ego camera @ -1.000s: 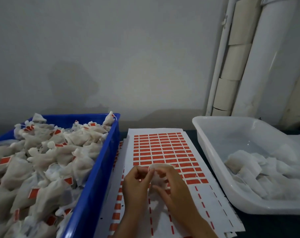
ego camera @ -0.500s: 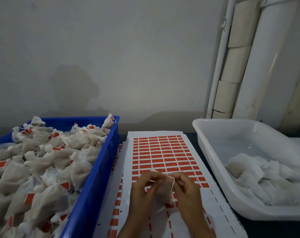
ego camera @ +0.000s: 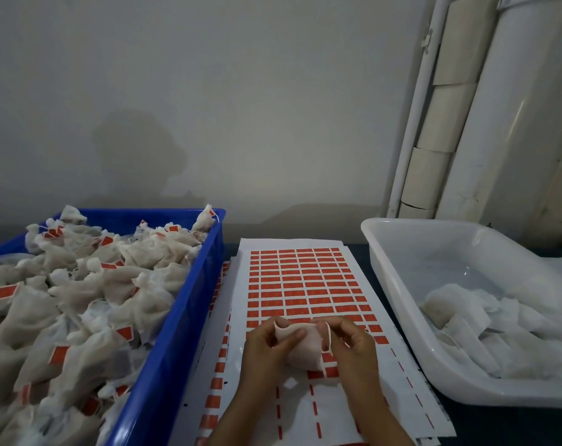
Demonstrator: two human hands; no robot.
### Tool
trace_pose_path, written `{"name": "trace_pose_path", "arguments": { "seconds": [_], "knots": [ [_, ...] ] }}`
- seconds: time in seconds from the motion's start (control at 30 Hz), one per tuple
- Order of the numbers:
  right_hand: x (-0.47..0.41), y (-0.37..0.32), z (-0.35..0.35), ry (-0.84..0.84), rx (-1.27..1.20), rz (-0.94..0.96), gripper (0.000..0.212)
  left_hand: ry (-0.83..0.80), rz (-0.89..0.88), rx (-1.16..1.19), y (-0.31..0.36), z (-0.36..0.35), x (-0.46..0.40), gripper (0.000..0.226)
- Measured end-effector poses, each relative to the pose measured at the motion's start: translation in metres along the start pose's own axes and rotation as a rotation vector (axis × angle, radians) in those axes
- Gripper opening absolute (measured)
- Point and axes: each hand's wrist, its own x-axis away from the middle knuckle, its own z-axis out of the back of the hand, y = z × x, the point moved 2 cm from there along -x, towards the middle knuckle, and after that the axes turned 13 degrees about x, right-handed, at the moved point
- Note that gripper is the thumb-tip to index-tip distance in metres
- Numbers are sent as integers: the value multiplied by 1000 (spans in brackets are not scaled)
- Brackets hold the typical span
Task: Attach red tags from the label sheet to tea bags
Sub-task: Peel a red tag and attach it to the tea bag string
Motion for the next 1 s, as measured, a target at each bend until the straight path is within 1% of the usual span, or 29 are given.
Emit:
{"name": "trace_pose_path", "arguments": {
  "seconds": [0.07,0.13,0.23,0.3,0.47,0.53,0.63,0.73,0.87,0.93,1.0],
  "knots": [
    [-1,3,3,27,-19,-4,18,17,2,16,2,1,0,18],
    [-1,3,4,24,-60,1,17,14,-44,-30,3,3,-2,18],
    [2,0,1,-13,-73,66,17,-74,-123,-108,5,-1,-1,12],
    [4,-1,-1,-29,-52,112,18,-113,-169,-110,5,-3,1,12],
    [4,1,-1,15,24,146,20,-28,-220,-90,7,0,1,8],
    [5,1,-2,8,31,172,18,-37,-218,-37,9,0,3,5],
    [8,0,-6,-7,59,219,16,-75,-167,78,10,0,6,6],
    [8,0,-6,4,111,253,19,-83,-237,19,12,-2,5,11],
    [9,-1,-4,-5,126,277,24,-21,-314,-43,11,-1,3,13],
    [9,-1,-4,2,157,283,23,2,-320,-58,9,0,2,11],
    [7,-1,-3,17,234,289,17,8,-319,-86,9,1,2,7]
  ]
}}
